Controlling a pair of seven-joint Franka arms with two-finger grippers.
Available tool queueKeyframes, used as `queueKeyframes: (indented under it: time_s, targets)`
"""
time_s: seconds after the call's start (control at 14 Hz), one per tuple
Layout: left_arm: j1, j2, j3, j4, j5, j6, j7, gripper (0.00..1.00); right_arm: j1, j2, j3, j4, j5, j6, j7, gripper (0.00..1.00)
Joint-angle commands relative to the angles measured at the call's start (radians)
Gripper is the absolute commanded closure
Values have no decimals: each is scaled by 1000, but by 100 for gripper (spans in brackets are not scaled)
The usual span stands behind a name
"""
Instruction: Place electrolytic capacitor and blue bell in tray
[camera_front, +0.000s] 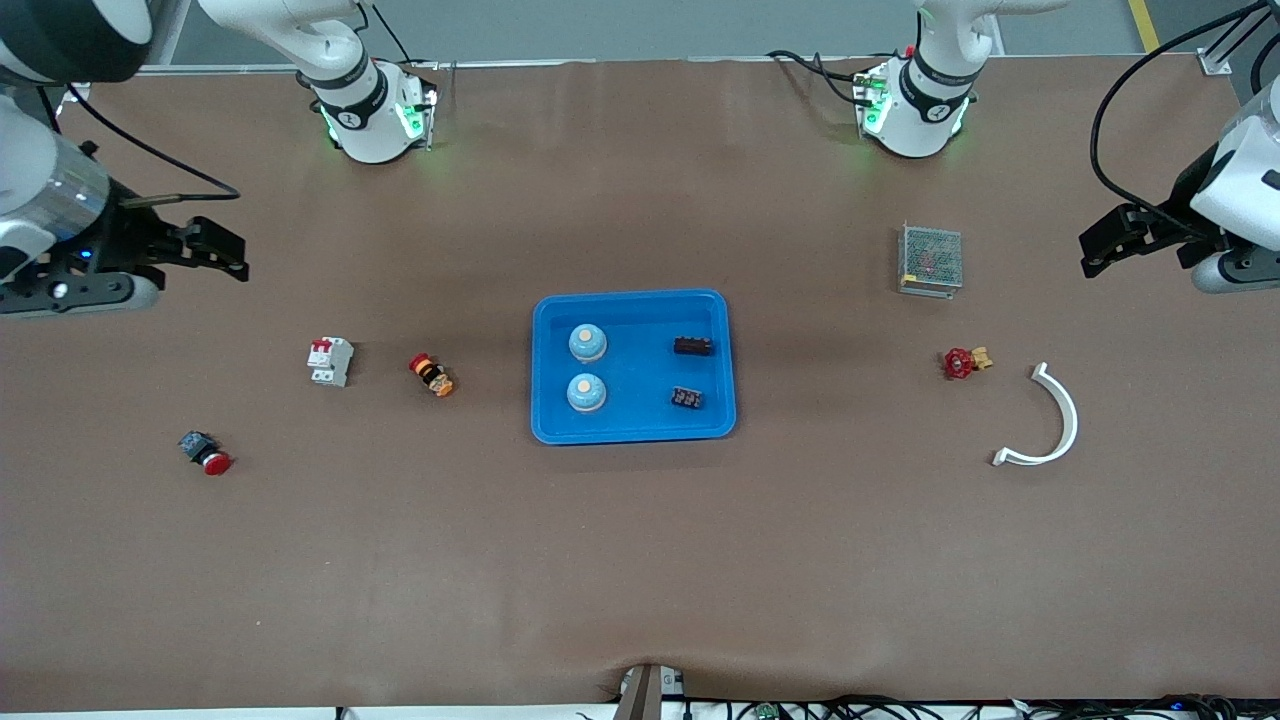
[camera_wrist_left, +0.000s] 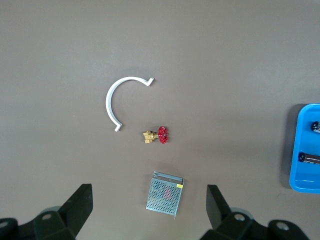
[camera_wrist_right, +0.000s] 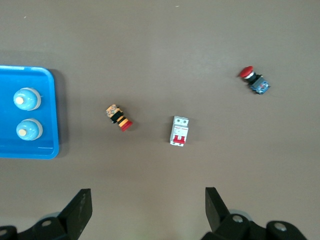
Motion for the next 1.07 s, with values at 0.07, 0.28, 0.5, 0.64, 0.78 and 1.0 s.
queueKeyframes:
  time_s: [0.07, 0.28, 0.5, 0.64, 0.78, 1.0]
  targets:
    - [-2, -11, 5, 3, -17, -14, 21, 0, -67, -2, 19, 33, -39, -7, -22, 0]
    - [0, -11, 6, 6, -17, -14, 21, 0, -131, -2, 19, 55, -41, -4, -114, 0]
    - [0, -11, 8, 5, -17, -14, 18, 0, -162, 4, 19, 72, -43, 4, -109, 0]
    - [0, -15, 8, 5, -17, -15, 21, 0, -173, 15, 19, 96, -41, 4, -100, 0]
    - [-2, -19, 6, 5, -17, -23, 12, 0, -178, 24, 19, 115, -41, 4, -98, 0]
    - [-2, -28, 0, 5, -38, -43, 7, 0, -179, 24, 19, 115, -40, -1, -92, 0]
